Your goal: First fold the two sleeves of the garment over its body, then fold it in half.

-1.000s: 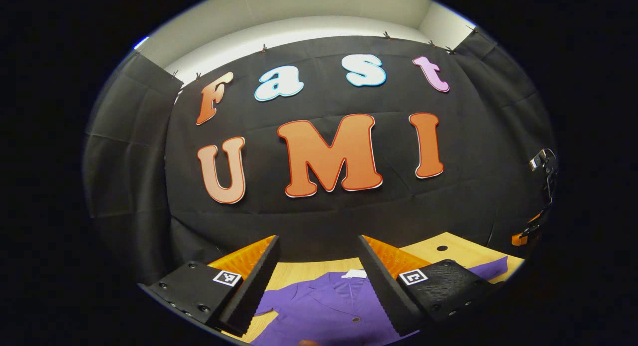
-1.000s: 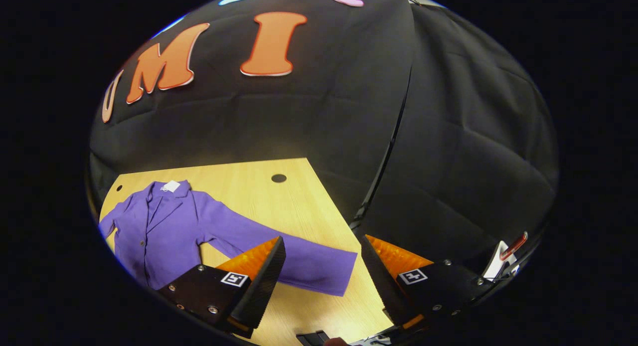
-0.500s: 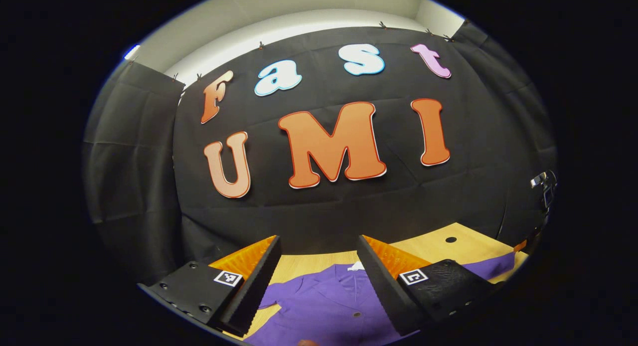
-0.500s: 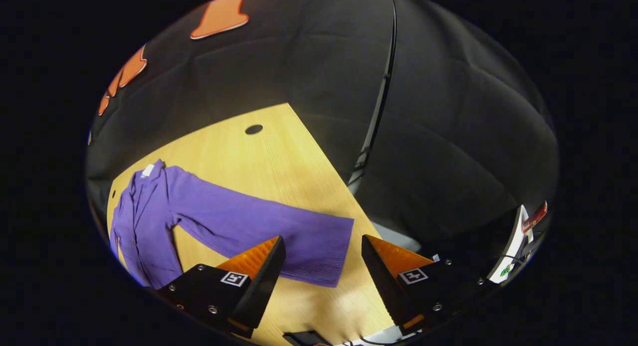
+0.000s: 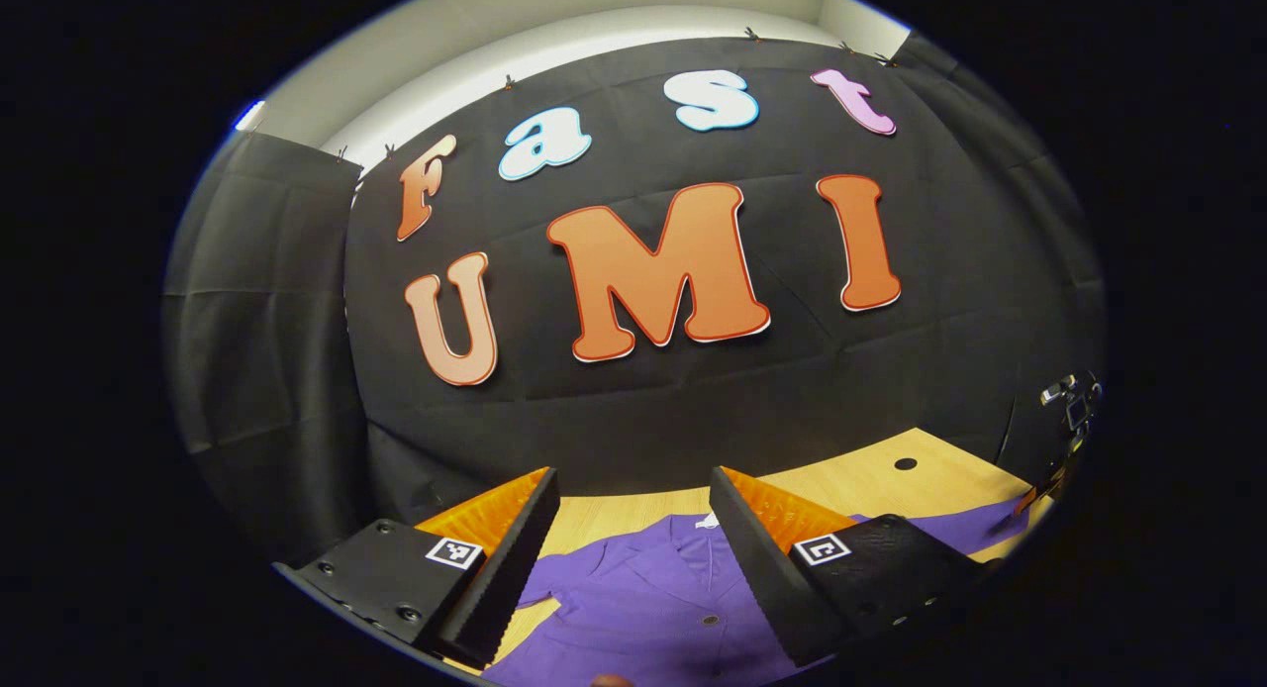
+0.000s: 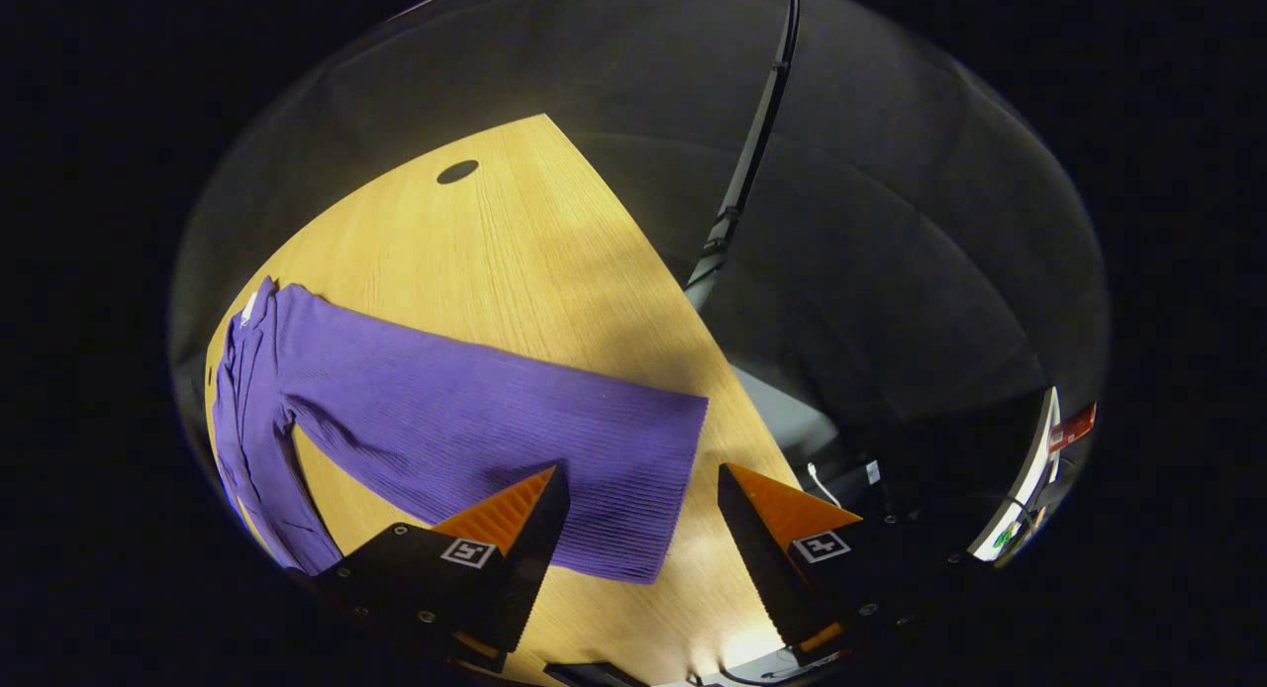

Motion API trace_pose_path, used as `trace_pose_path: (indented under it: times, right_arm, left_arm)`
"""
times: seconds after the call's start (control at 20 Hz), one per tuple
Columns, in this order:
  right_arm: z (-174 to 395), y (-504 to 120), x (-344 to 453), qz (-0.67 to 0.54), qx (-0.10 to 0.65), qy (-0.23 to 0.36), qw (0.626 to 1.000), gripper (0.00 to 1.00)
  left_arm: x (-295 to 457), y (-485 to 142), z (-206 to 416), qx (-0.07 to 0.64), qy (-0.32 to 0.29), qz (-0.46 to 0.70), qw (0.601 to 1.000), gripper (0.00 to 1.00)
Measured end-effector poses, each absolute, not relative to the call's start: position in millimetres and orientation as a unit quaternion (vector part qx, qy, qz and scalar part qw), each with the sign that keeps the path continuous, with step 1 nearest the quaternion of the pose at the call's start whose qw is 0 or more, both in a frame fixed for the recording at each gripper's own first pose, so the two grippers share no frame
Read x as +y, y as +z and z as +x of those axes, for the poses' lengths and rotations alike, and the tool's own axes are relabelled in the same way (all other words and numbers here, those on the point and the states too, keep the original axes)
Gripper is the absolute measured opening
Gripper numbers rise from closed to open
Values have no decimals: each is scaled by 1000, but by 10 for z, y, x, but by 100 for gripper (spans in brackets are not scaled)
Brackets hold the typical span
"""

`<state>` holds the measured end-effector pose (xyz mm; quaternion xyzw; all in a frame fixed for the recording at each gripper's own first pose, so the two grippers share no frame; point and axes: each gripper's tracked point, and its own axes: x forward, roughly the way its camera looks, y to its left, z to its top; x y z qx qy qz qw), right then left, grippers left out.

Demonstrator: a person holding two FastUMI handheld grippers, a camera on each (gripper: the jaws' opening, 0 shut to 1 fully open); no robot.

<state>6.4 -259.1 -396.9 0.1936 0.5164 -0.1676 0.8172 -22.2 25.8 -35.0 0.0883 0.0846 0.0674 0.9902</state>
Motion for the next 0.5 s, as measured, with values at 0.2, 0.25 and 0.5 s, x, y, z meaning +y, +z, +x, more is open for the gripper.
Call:
trace_pose_path:
  times: [0.2,0.25,0.5]
  right_arm:
    - [99,-4057,-2581,213,527,-173,804,88]
    - [86,-4088,-2559,217,534,-175,798,87]
    - [84,-4066,-2551,222,534,-179,796,51]
  left_arm:
    - [295,-358,-248,91,79,88,989,100]
    - [296,-371,-253,93,81,87,989,98]
    - [272,-371,-280,98,81,84,988,100]
